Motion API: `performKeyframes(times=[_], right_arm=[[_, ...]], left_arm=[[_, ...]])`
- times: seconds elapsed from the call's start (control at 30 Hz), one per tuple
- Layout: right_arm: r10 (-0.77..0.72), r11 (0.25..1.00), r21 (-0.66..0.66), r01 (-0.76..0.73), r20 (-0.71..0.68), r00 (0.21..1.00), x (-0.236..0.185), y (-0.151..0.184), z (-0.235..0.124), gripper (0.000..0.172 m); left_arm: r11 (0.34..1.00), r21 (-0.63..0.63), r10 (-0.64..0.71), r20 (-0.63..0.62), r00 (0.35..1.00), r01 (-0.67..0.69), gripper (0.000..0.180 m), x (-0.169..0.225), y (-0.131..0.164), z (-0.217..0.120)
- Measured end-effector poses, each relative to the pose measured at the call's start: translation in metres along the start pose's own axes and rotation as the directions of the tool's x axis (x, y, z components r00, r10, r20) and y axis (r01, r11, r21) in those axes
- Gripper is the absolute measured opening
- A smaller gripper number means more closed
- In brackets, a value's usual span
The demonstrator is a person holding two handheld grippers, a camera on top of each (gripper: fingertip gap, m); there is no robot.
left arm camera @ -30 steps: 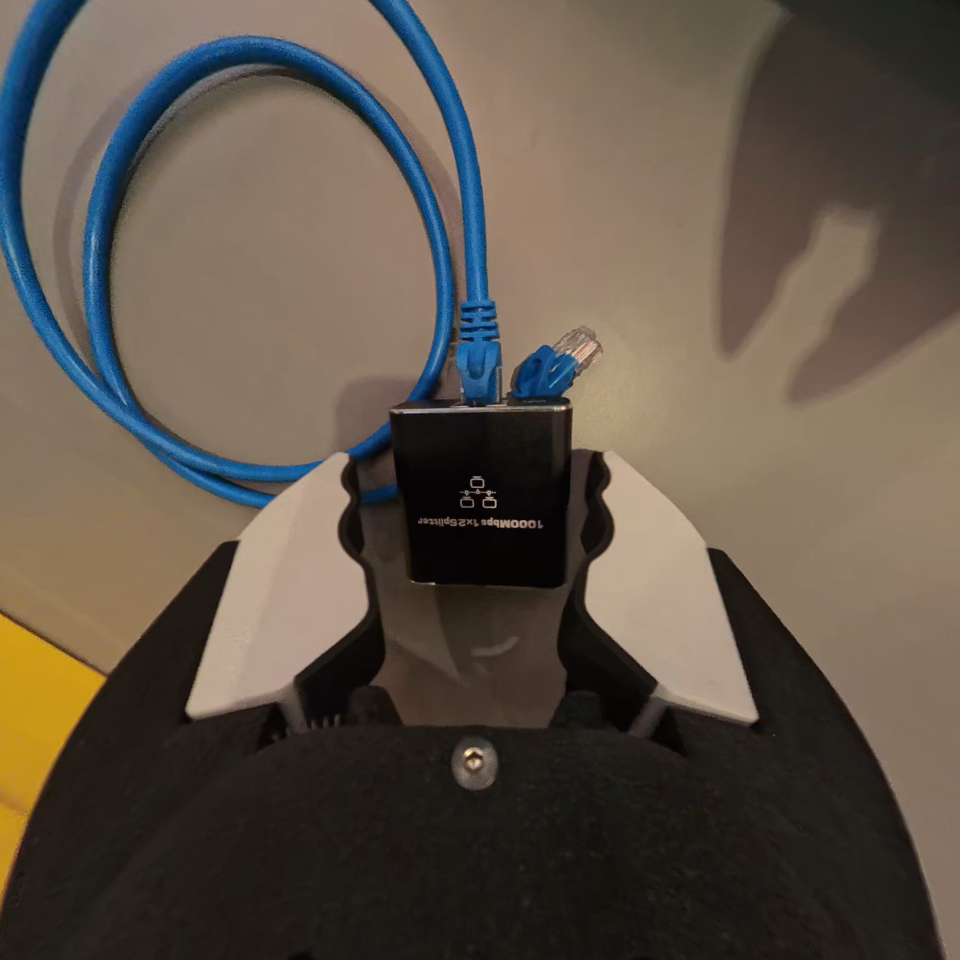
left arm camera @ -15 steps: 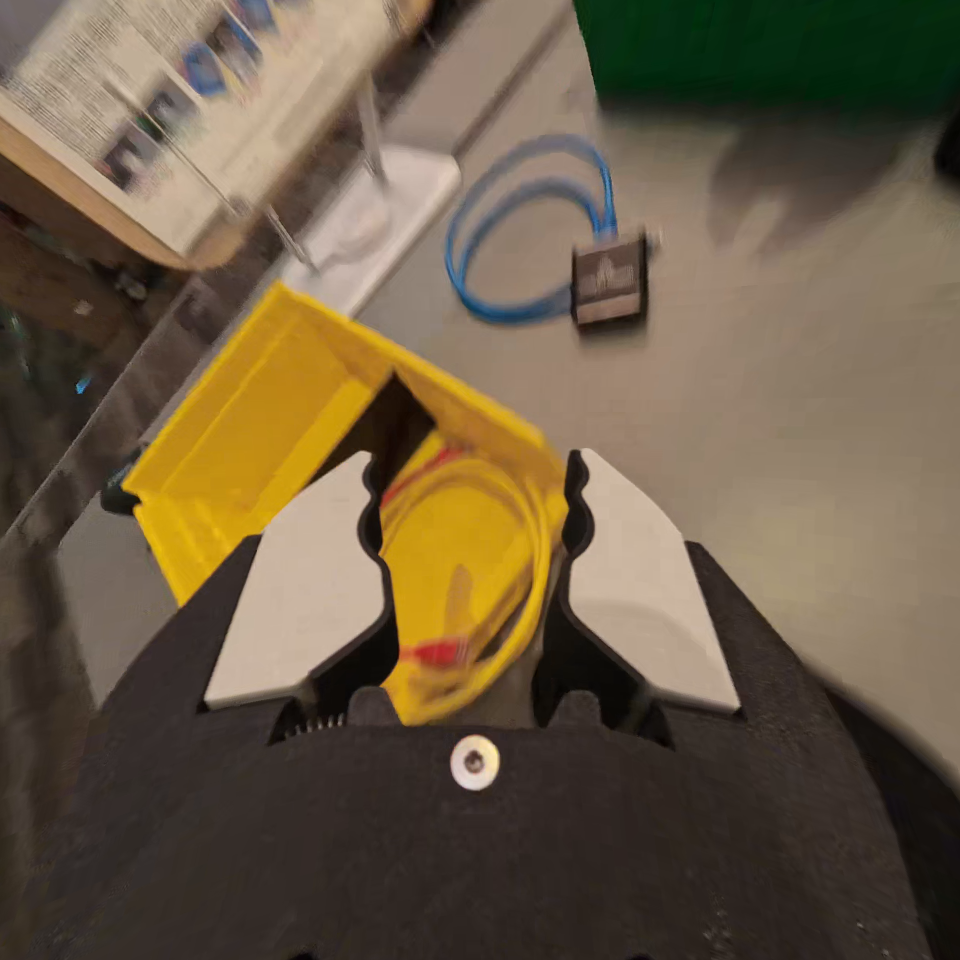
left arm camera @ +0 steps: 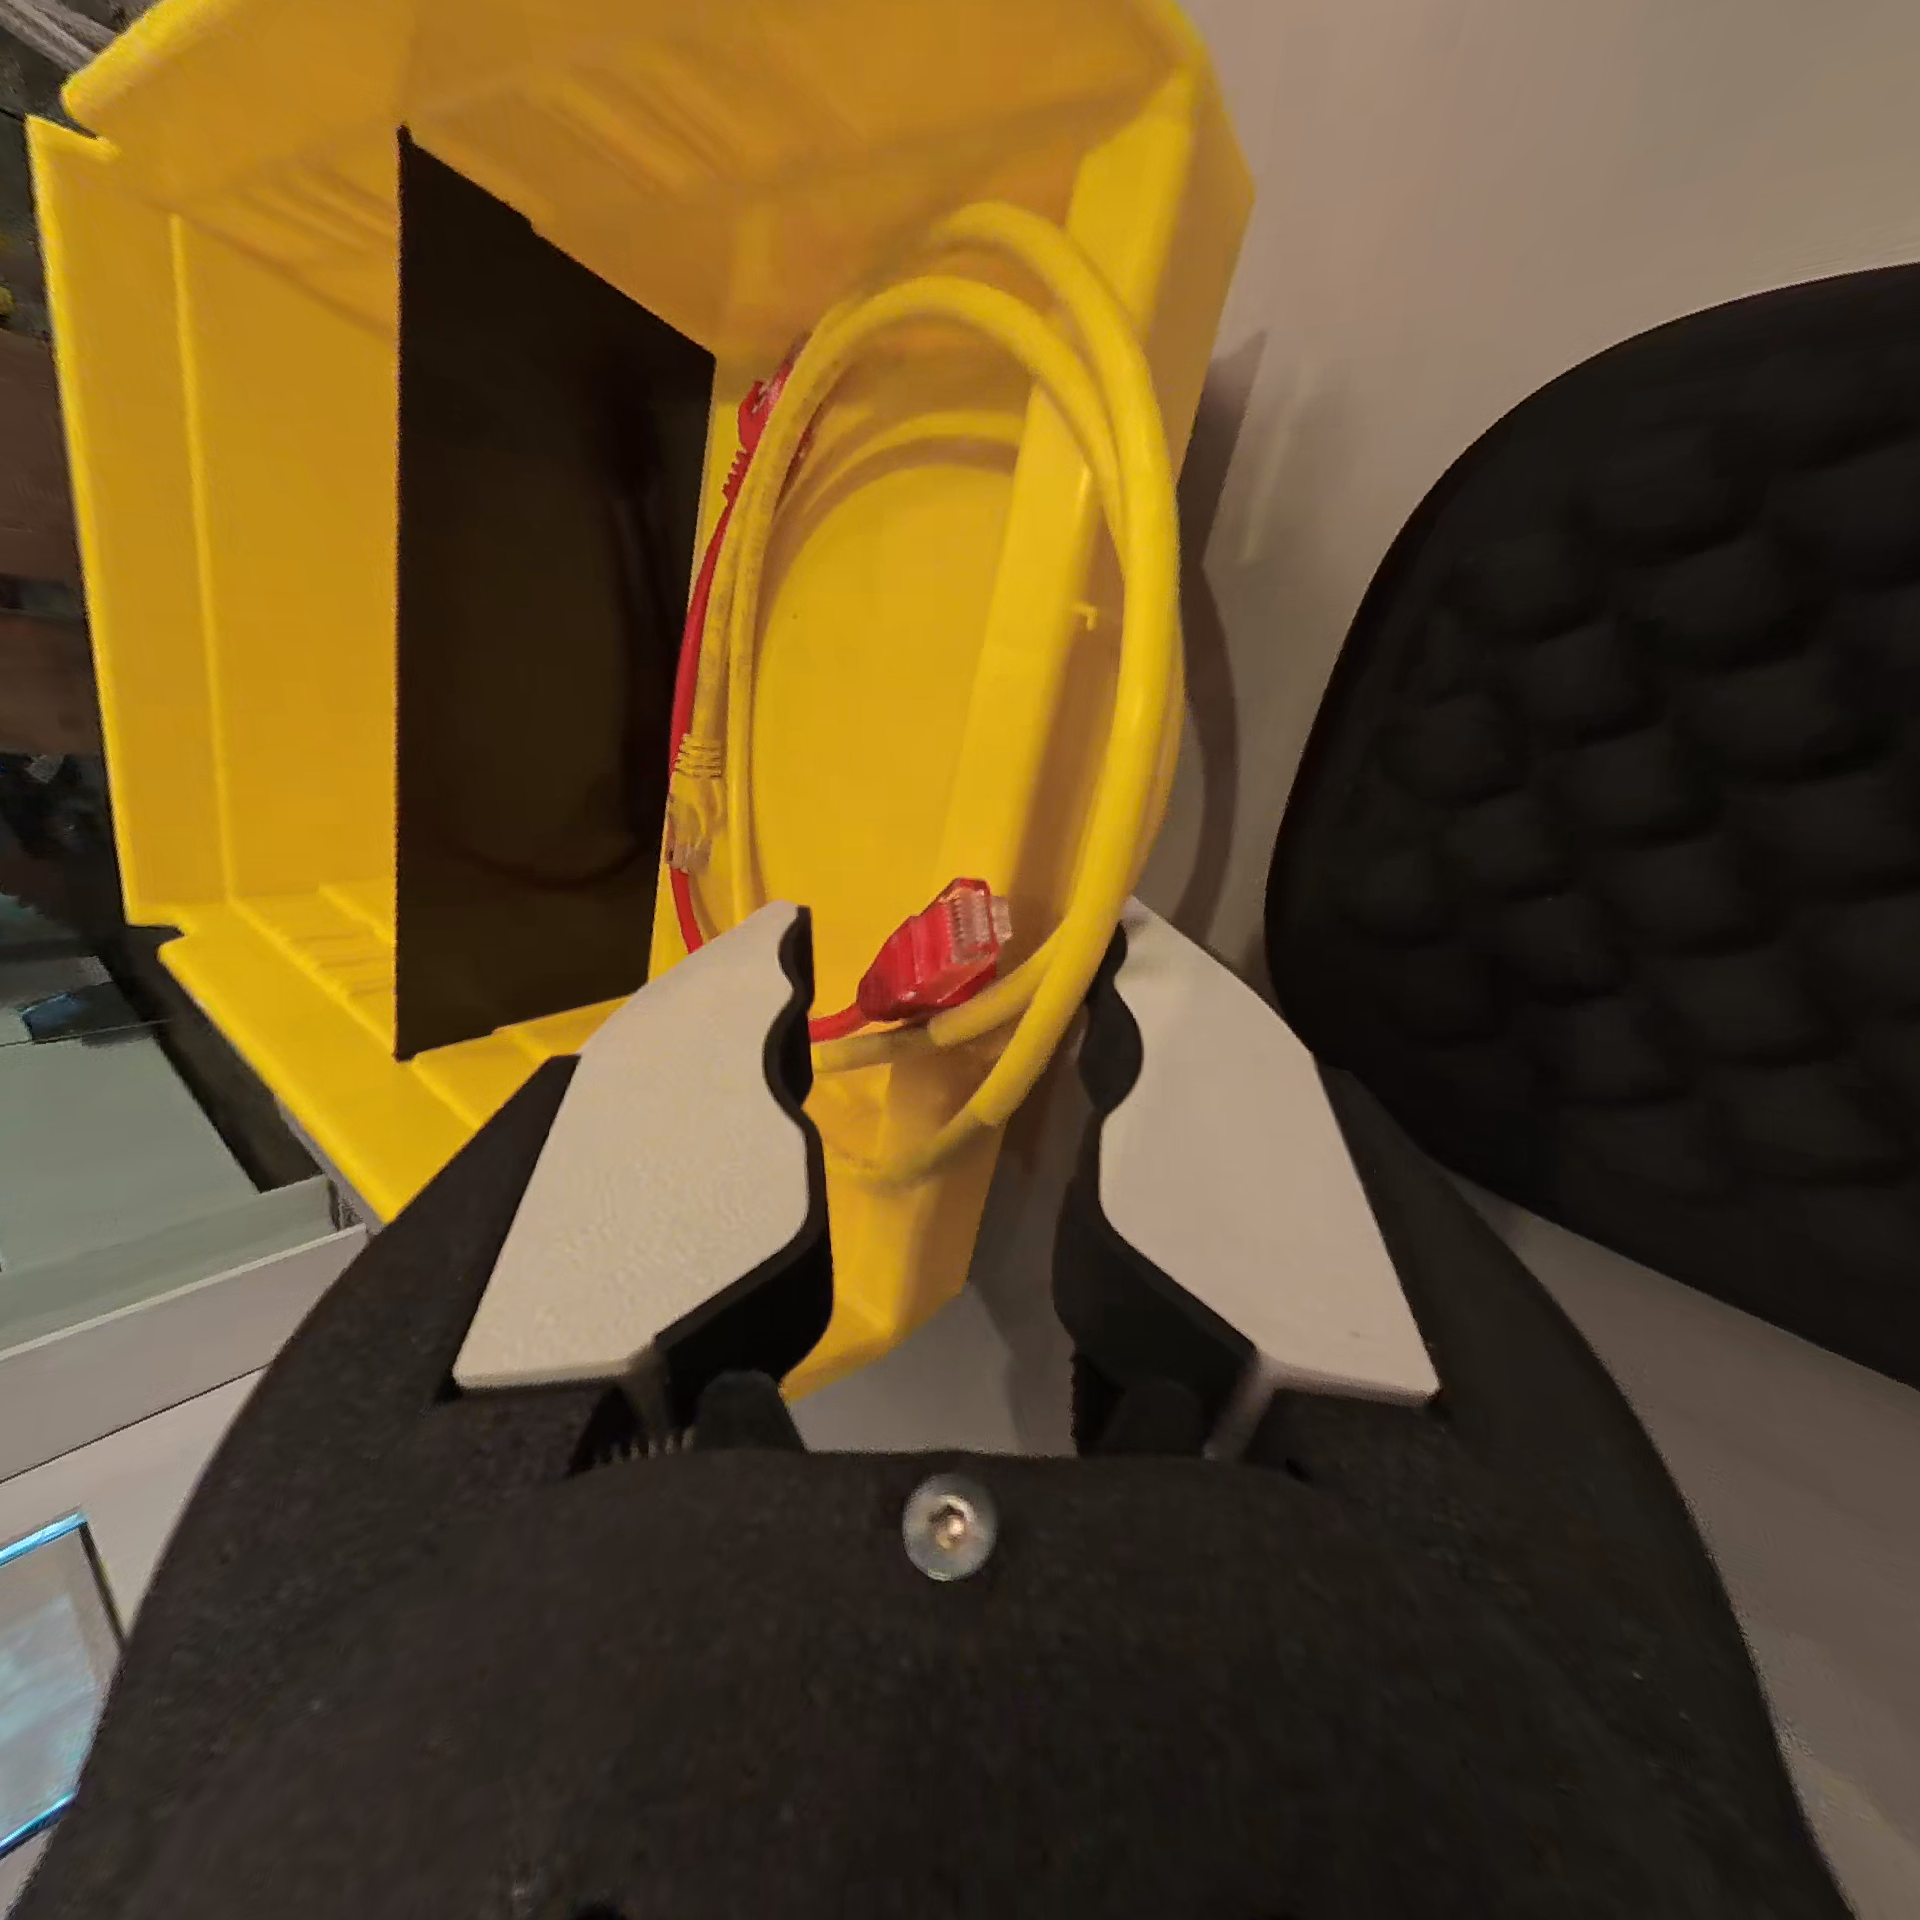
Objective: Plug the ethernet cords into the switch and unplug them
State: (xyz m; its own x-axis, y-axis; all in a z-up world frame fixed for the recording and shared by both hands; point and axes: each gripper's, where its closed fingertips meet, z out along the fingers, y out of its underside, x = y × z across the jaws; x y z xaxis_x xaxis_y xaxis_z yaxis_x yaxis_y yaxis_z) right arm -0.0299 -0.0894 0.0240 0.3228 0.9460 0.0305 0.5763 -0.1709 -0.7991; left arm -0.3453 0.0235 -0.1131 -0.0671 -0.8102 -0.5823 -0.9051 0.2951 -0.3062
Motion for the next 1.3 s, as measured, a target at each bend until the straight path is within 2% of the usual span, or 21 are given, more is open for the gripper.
performKeyframes(times=[0.13, 0.27, 0.37, 0.43, 0.53, 0.67, 0.77, 0.97, 1.07, 1.3], right_arm=[[0.007, 1.000, -0.019, -0.007, 0.002, 1.000, 0.001, 0.003, 0.003, 0.019], [0.008, 1.000, -0.016, -0.008, 0.007, 1.000, 0.003, 0.002, 0.004, 0.019], [0.005, 1.000, -0.022, -0.004, 0.013, 1.000, 0.003, 0.002, 0.006, 0.019], [0.000, 1.000, -0.028, 0.001, 0.018, 1.000, 0.002, 0.002, 0.007, 0.019], [-0.003, 0.999, -0.035, 0.004, 0.024, 1.000, 0.000, 0.002, 0.008, 0.019], [-0.004, 0.999, -0.037, 0.005, 0.028, 1.000, 0.000, 0.003, 0.008, 0.018], [0.000, 0.999, -0.038, 0.001, 0.032, 0.999, 0.000, 0.003, 0.009, 0.017], [-0.003, 0.999, -0.052, 0.005, 0.042, 0.999, -0.002, 0.004, 0.012, 0.017], [-0.003, 0.998, -0.058, 0.006, 0.047, 0.999, -0.002, 0.005, 0.013, 0.017], [-0.003, 0.998, -0.065, 0.007, 0.056, 0.998, -0.004, 0.006, 0.013, 0.017]], left_arm=[[1.000, 0.000, 0.014, -0.005, 1.000, -0.014, 0.051, 0.006, -0.002, 0.002], [0.995, 0.103, -0.011, 0.076, 0.997, 0.003, 0.047, 0.004, -0.011, -0.014], [0.984, 0.163, 0.043, 0.201, 0.979, -0.077, 0.031, 0.001, -0.016, -0.022], [0.981, 0.132, 0.106, 0.253, 0.962, -0.143, 0.021, 0.004, -0.013, -0.021], [0.973, 0.097, 0.171, 0.315, 0.934, -0.211, 0.020, 0.006, -0.012, -0.018], [0.942, 0.045, 0.279, 0.441, 0.853, -0.332, 0.013, 0.006, -0.018, -0.020], [0.936, 0.029, 0.290, 0.497, 0.818, -0.349, 0.013, 0.006, -0.022, -0.021], [0.951, 0.076, 0.215, 0.535, 0.817, -0.300, 0.014, 0.006, -0.023, -0.028], [0.949, 0.085, 0.216, 0.524, 0.824, -0.303, 0.008, 0.009, -0.022, -0.028], [0.952, 0.084, 0.217, 0.491, 0.844, -0.294, 0.007, 0.009, -0.022, -0.029]])
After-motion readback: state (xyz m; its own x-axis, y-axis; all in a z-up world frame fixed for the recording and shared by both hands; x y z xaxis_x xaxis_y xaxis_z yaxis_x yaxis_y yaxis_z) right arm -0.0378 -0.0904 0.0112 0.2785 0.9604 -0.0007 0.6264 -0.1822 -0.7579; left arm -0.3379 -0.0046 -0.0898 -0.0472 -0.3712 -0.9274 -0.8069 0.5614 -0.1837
